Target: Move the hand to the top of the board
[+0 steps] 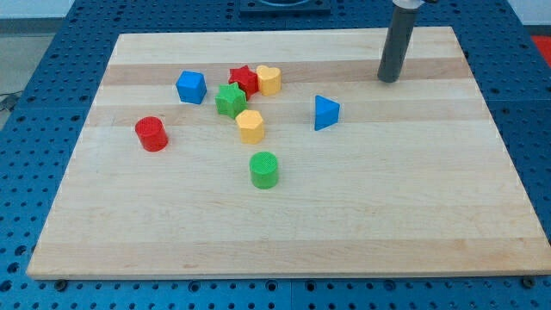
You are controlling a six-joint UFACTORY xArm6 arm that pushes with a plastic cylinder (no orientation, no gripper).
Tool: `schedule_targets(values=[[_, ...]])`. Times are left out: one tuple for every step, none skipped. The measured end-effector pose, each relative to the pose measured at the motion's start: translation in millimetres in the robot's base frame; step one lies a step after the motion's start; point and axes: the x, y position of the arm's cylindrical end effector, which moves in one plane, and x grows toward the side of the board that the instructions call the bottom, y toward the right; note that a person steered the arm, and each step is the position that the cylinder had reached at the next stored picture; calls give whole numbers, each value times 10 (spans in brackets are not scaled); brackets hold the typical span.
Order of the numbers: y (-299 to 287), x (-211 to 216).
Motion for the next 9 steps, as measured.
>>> schedule_targets(values=[[5,-278],[5,-281],[487,-334],[1079,-322],[104,-572],[-635,-648],[-603,-648],[31,-665],[617,-679]])
